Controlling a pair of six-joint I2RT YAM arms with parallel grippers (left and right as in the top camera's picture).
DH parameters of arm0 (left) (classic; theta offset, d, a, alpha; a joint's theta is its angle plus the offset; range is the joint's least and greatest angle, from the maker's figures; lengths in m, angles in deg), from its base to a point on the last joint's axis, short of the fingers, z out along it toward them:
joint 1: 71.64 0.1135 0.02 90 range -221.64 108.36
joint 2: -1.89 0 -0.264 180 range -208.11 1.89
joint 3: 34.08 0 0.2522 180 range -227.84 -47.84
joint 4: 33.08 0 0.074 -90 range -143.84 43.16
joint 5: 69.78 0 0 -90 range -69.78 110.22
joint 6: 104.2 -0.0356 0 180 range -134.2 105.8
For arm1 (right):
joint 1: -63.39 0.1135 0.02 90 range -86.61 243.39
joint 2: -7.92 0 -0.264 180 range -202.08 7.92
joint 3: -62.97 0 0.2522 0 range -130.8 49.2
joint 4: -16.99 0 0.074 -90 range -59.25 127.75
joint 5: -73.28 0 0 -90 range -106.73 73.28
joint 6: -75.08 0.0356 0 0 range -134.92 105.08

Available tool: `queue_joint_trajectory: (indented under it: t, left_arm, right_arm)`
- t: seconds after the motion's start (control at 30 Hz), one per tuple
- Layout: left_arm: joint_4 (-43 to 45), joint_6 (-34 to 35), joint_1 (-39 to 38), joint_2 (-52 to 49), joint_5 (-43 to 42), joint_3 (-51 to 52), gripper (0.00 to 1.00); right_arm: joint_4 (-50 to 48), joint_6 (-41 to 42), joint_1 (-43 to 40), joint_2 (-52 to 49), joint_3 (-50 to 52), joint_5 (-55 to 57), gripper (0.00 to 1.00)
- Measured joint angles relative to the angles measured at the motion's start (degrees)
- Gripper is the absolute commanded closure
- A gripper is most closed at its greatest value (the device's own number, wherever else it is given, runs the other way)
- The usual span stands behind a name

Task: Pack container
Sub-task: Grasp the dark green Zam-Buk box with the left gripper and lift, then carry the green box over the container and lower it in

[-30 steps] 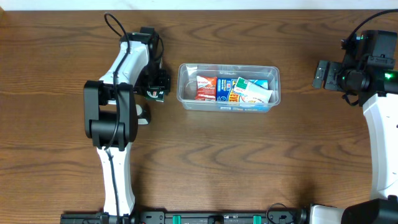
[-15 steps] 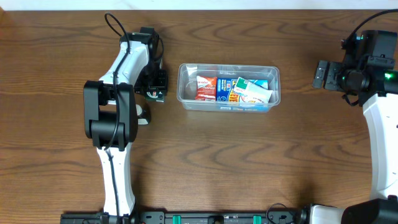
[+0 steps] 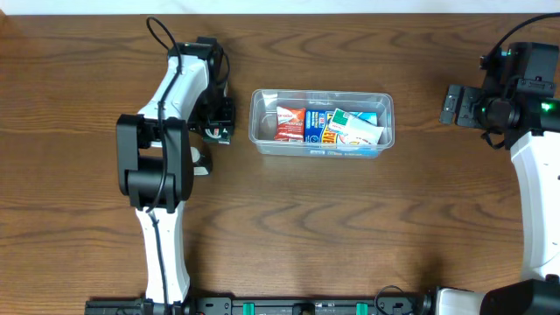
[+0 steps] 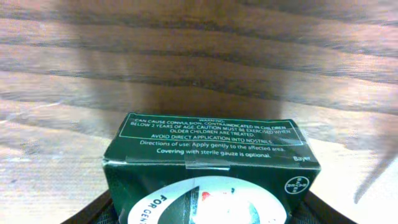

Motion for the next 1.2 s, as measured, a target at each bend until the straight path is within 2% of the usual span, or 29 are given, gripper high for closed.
queue_joint_trajectory:
  t: [0.4, 0.63, 0.9, 1.2]
  left_arm:
    - [-0.04, 2.03, -0.55, 15.3, 0.0, -0.48, 0.44]
    - [0.17, 7.87, -4.59, 23.76, 0.02, -0.7, 0.5]
    - [3.93, 12.76, -14.45, 25.27, 0.31, -1.07, 0.49]
    - [6.99, 16.59, -23.58, 23.21, 5.03, -1.07, 0.49]
  right_arm:
    - [0.0, 0.0, 0.0, 0.0, 0.0, 0.0, 0.01]
    - [0.0, 0.0, 0.0, 0.0, 0.0, 0.0, 0.01]
    - [0.0, 0.0, 0.0, 0.0, 0.0, 0.0, 0.01]
    - [0.0, 0.0, 0.0, 0.0, 0.0, 0.0, 0.01]
